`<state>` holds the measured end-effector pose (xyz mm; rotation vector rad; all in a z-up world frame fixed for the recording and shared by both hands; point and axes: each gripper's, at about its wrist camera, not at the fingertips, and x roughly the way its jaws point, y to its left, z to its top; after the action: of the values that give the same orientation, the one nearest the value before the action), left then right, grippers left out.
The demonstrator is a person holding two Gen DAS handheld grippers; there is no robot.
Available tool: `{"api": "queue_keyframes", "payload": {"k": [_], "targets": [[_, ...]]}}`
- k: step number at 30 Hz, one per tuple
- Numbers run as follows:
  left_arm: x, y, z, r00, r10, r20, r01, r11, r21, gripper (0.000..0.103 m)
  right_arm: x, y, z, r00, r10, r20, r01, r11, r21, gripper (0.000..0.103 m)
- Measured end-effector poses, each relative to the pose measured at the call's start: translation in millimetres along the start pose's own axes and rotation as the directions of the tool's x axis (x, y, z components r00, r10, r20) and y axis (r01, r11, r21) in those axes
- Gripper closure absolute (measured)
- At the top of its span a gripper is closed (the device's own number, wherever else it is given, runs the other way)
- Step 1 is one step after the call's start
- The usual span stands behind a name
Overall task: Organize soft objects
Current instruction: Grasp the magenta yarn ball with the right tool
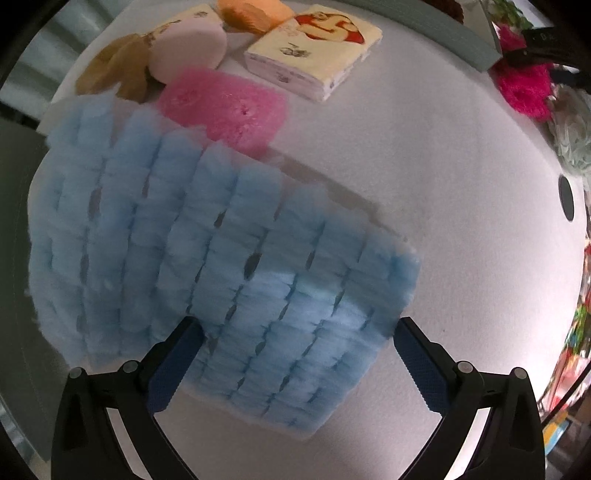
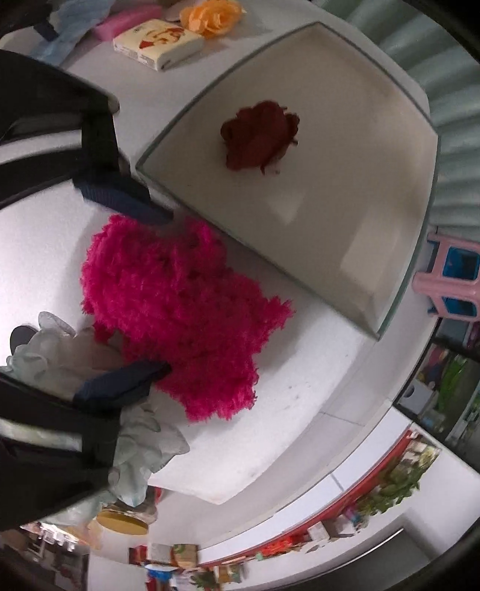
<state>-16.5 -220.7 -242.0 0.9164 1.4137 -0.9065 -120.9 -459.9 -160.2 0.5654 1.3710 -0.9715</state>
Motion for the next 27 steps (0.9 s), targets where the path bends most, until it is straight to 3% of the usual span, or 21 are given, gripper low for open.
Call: {"api": "queue_keyframes", "payload": {"k": [1,3,5,7,12,13,15,16,17,19,21,23,27], "targets": [[-1.2,0.8,2.1,1.000,0.001,0.005,-0.001,1.000,0.012,0.004,-3.3,-0.1,-0.9,1.000,-0.030,0.007,0.030,1.000,-0.009,0.065],[-9.3,-6.0,-4.3,1.000,0.005,0.023,-0.006,0.999,0.046,0.015,-14.6,-2.3,-6.1,1.000,0.007,0.024,-0.007,1.000,0.002,0.077],[-14.4,-4.5,-10.5,0.999,0.008,0.032,-0.011,0.995,0.097,0.029,-28.7,-2.5,-14.8,0.998,0.054,0.037,-0.054,0.998,0.016,0.095],[-17.7,-1.0,-17.2,0.999,-0.022,0.029,0.018,0.990,0.143,0.046,-43.4,1.6,-27.9,0.990,0.131,0.042,-0.133,0.990,0.036,0.097],[-22.3,3.2,-34.4,0.998,-0.064,-0.011,0.065,0.973,0.223,0.048,-64.3,28.6,-76.2,0.960,0.278,0.023,-0.278,0.960,0.025,0.097],[-24.1,3.2,-39.3,0.997,-0.071,-0.020,0.073,0.969,0.234,0.048,-66.7,31.0,-84.7,0.955,0.297,0.024,-0.298,0.954,0.040,0.096],[-30.5,4.1,-48.2,0.998,-0.059,-0.001,0.058,0.966,0.251,0.048,-64.6,25.4,-92.0,0.952,0.304,0.024,-0.305,0.948,0.093,0.074],[-35.8,5.4,-51.8,0.999,-0.043,0.019,0.037,0.965,0.258,0.047,-63.5,20.0,-93.1,0.953,0.300,0.034,-0.302,0.945,0.129,0.047],[-39.6,6.4,-54.2,0.999,-0.037,0.035,0.026,0.966,0.258,0.044,-60.7,10.7,-88.3,0.961,0.273,0.048,-0.277,0.945,0.172,0.033],[-54.3,13.1,-56.4,0.995,-0.011,0.102,-0.013,0.972,0.235,0.017,-54.5,-6.1,-74.7,0.966,0.251,0.064,-0.259,0.936,0.238,0.033],[-73.8,25.1,-54.1,0.977,0.032,0.213,-0.073,0.979,0.188,0.015,-43.3,-19.9,-55.8,0.968,0.245,0.061,-0.252,0.927,0.279,0.033],[-85.7,38.4,-41.1,0.960,0.086,0.266,-0.128,0.982,0.142,0.015,-34.1,-26.5,-38.6,0.981,0.190,0.037,-0.193,0.938,0.289,0.032],[-74.7,51.5,-12.4,0.964,0.117,0.240,-0.147,0.983,0.113,0.015,-2.8,-28.6,-11.3,0.994,0.108,-0.037,-0.092,0.951,0.295,0.032]]}}
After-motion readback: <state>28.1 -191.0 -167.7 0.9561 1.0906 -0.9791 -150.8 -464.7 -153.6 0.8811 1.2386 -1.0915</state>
